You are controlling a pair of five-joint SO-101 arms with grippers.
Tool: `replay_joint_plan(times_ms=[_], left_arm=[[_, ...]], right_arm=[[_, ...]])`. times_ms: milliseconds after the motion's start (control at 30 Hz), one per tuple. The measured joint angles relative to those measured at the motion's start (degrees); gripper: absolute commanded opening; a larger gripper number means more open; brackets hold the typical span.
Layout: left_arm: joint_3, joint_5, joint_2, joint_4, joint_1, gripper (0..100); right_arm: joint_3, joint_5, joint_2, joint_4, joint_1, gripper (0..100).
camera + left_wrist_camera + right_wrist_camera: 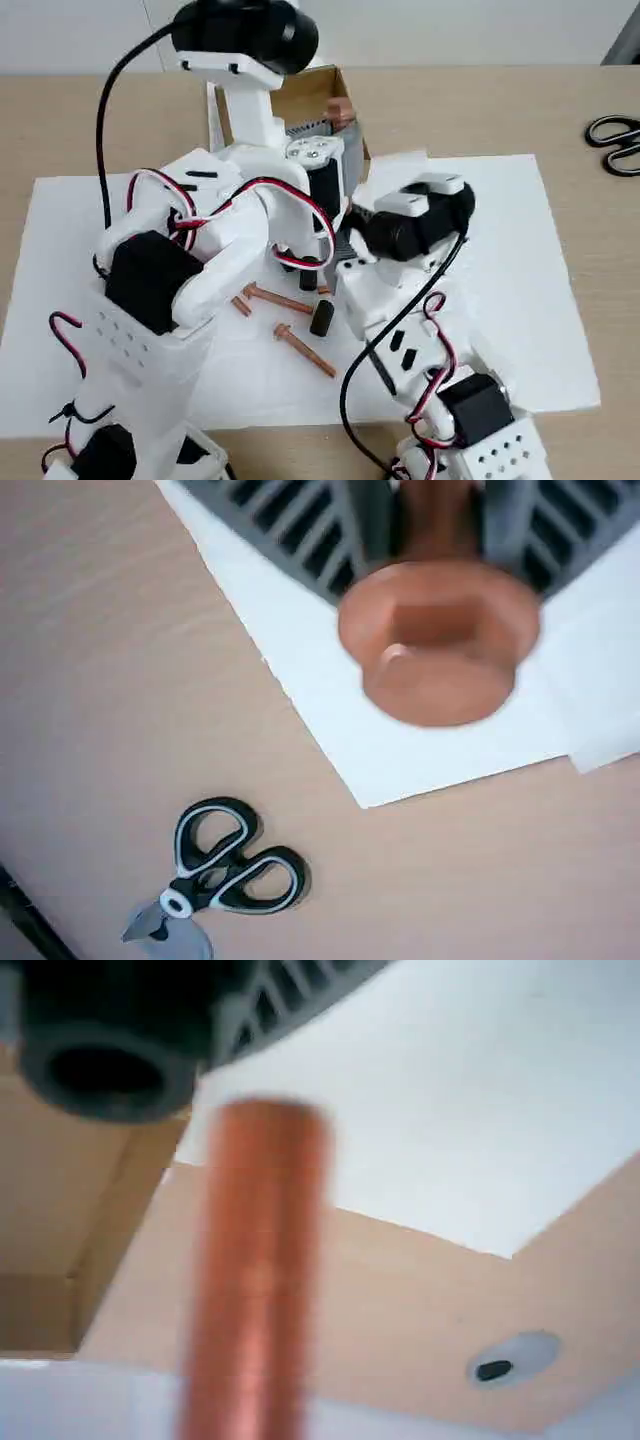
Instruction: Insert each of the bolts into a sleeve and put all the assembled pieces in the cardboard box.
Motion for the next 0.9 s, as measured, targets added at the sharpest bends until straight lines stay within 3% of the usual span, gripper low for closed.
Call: replay_joint_plan(times_ms=[900], left_arm=[[8.88,0.00,0.09,-5.10,-1.85,1]], right_arm=[[-3.69,-4.31,-0.70,7.82,-1.58,0.2]])
